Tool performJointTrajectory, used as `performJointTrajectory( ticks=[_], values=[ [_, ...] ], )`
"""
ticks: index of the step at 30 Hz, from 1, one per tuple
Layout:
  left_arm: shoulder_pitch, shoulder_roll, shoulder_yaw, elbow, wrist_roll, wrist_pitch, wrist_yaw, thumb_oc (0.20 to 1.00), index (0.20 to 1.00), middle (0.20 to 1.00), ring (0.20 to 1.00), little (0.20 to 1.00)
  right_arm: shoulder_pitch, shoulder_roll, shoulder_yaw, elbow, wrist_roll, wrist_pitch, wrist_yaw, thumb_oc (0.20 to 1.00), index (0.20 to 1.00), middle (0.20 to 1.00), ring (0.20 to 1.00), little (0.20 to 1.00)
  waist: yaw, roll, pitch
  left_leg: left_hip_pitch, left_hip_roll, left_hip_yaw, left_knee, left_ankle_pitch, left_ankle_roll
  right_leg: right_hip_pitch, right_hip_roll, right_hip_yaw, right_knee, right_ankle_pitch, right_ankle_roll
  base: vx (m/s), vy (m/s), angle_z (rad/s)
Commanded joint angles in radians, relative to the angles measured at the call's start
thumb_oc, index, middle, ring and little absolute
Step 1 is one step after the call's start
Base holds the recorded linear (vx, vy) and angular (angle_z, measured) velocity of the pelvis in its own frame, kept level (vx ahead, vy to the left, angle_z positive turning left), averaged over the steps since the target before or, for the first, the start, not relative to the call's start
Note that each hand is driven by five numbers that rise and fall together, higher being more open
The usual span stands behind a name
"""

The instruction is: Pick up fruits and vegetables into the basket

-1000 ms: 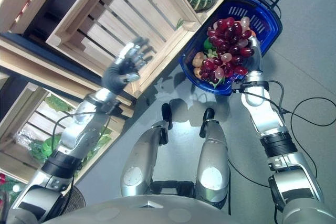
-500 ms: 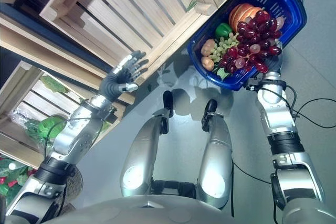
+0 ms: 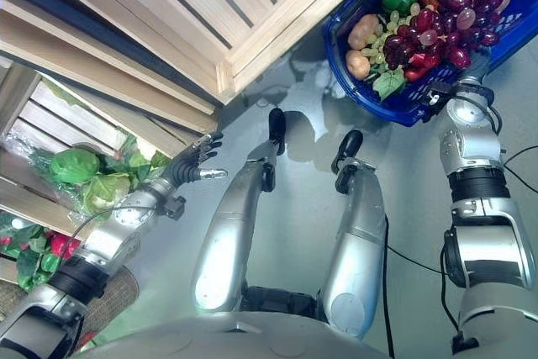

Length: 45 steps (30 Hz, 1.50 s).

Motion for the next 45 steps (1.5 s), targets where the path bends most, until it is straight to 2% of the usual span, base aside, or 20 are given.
performJointTrajectory(
  ticks=[1, 4, 11, 15, 23, 26, 27, 28, 32, 34, 35, 39, 45],
  values=[
    [0.075, -0.044, -0.073, -0.015, -0.022, -0.074, 0.010, 1.000, 1.000, 1.000, 1.000, 1.000, -0.056, -0.153, 0.023, 0.028, 0.055, -0.001, 0.036, 0.200, 0.200, 0.200, 0.200, 0.200, -0.010, 0.139, -0.046, -0.018, -0.037, 0.023, 0.104, -0.193, 0.046, -0.047, 0.069, 0.012, 0.003, 0.007, 0.050, 0.00, 0.016, -0.03],
    [0.077, -0.057, -0.100, 0.009, -0.046, -0.113, 0.023, 1.000, 1.000, 1.000, 1.000, 1.000, -0.103, -0.171, 0.050, 0.088, 0.101, 0.060, 0.061, 0.200, 0.200, 0.200, 0.200, 0.200, 0.001, 0.156, -0.046, -0.062, -0.033, 0.022, 0.100, -0.180, 0.044, -0.101, 0.062, 0.016, 0.012, 0.010, 0.048, 0.00, 0.002, -0.01],
    [0.072, -0.075, -0.140, 0.022, -0.051, -0.156, 0.053, 1.000, 1.000, 1.000, 1.000, 1.000, -0.164, -0.168, 0.073, 0.189, 0.262, 0.095, 0.058, 0.200, 0.200, 0.200, 0.200, 0.200, 0.015, 0.171, -0.046, -0.149, -0.033, 0.009, 0.117, -0.178, 0.049, -0.194, 0.062, 0.025, 0.042, 0.006, 0.039, 0.00, -0.004, 0.01],
    [0.067, -0.084, -0.157, 0.004, -0.057, -0.141, 0.029, 1.000, 1.000, 1.000, 1.000, 1.000, -0.174, -0.156, 0.059, 0.225, 0.358, 0.084, 0.066, 0.200, 0.200, 0.200, 0.200, 0.200, 0.017, 0.181, -0.046, -0.189, -0.032, 0.009, 0.133, -0.182, 0.052, -0.236, 0.060, 0.035, 0.059, 0.003, 0.035, 0.00, -0.001, 0.02],
    [0.039, -0.098, -0.182, -0.018, -0.071, -0.095, 0.045, 1.000, 1.000, 1.000, 1.000, 1.000, -0.171, -0.129, 0.030, 0.262, 0.526, 0.094, 0.131, 0.200, 0.200, 0.200, 0.200, 0.200, 0.015, 0.185, -0.046, -0.247, -0.028, 0.006, 0.148, -0.182, 0.052, -0.297, 0.061, 0.049, 0.075, 0.008, 0.037, 0.00, 0.000, 0.02],
    [0.032, -0.097, -0.187, -0.017, -0.066, -0.096, 0.054, 1.000, 1.000, 1.000, 1.000, 1.000, -0.167, -0.124, 0.021, 0.280, 0.529, 0.110, 0.136, 0.200, 0.200, 0.200, 0.200, 0.200, 0.014, 0.184, -0.046, -0.257, -0.027, 0.003, 0.152, -0.184, 0.052, -0.305, 0.064, 0.051, 0.077, 0.009, 0.038, 0.00, 0.000, 0.00],
    [0.030, -0.099, -0.190, -0.015, -0.061, -0.097, 0.061, 1.000, 1.000, 1.000, 1.000, 1.000, -0.168, -0.121, 0.019, 0.290, 0.510, 0.093, 0.120, 0.573, 0.573, 0.573, 0.573, 0.573, 0.014, 0.184, -0.046, -0.256, -0.028, 0.004, 0.150, -0.182, 0.053, -0.303, 0.066, 0.051, 0.072, 0.011, 0.037, 0.00, 0.000, 0.00],
    [0.028, -0.100, -0.192, -0.017, -0.057, -0.095, 0.065, 1.000, 1.000, 1.000, 1.000, 1.000, -0.169, -0.119, 0.018, 0.296, 0.501, 0.076, 0.095, 1.000, 1.000, 1.000, 1.000, 1.000, 0.015, 0.183, -0.046, -0.254, -0.029, 0.002, 0.147, -0.181, 0.053, -0.299, 0.069, 0.051, 0.067, 0.012, 0.037, -0.03, -0.005, 0.01],
    [0.033, -0.107, -0.195, -0.017, -0.039, -0.099, 0.070, 1.000, 1.000, 1.000, 1.000, 1.000, -0.186, -0.118, 0.013, 0.299, 0.414, -0.033, 0.038, 1.000, 1.000, 1.000, 1.000, 1.000, 0.017, 0.181, -0.046, -0.223, -0.032, 0.000, 0.128, -0.179, 0.053, -0.262, 0.076, 0.044, 0.037, 0.021, 0.039, -0.04, 0.019, -0.01],
    [0.036, -0.111, -0.195, -0.013, -0.041, -0.098, 0.067, 1.000, 1.000, 1.000, 1.000, 1.000, -0.192, -0.119, 0.014, 0.297, 0.344, -0.068, -0.019, 1.000, 1.000, 1.000, 1.000, 1.000, 0.016, 0.178, -0.046, -0.199, -0.033, 0.001, 0.115, -0.177, 0.052, -0.238, 0.078, 0.040, 0.021, 0.025, 0.040, -0.05, 0.047, 0.01],
    [0.039, -0.114, -0.198, -0.009, -0.041, -0.099, 0.060, 1.000, 1.000, 1.000, 1.000, 1.000, -0.192, -0.115, 0.015, 0.299, 0.270, -0.085, -0.095, 1.000, 1.000, 1.000, 1.000, 1.000, 0.015, 0.176, -0.046, -0.182, -0.036, 0.001, 0.108, -0.178, 0.053, -0.221, 0.081, 0.036, 0.013, 0.026, 0.040, -0.05, 0.054, 0.00],
    [0.058, -0.122, -0.204, 0.006, -0.054, -0.105, 0.042, 1.000, 1.000, 1.000, 1.000, 1.000, -0.187, -0.120, 0.023, 0.280, 0.064, -0.103, -0.239, 1.000, 1.000, 1.000, 1.000, 1.000, 0.007, 0.165, -0.046, -0.110, -0.043, 0.007, 0.084, -0.181, 0.054, -0.147, 0.086, 0.025, -0.025, 0.032, 0.042, -0.05, 0.091, -0.01],
    [0.110, -0.126, -0.177, 0.025, -0.071, -0.109, 0.016, 1.000, 1.000, 1.000, 1.000, 1.000, -0.064, -0.097, -0.012, 0.166, -0.090, -0.158, -0.306, 1.000, 1.000, 1.000, 1.000, 1.000, -0.016, 0.131, -0.046, 0.009, -0.053, 0.016, 0.052, -0.190, 0.053, -0.023, 0.093, 0.012, -0.078, 0.037, 0.046, -0.03, 0.105, -0.04]
  ],
)
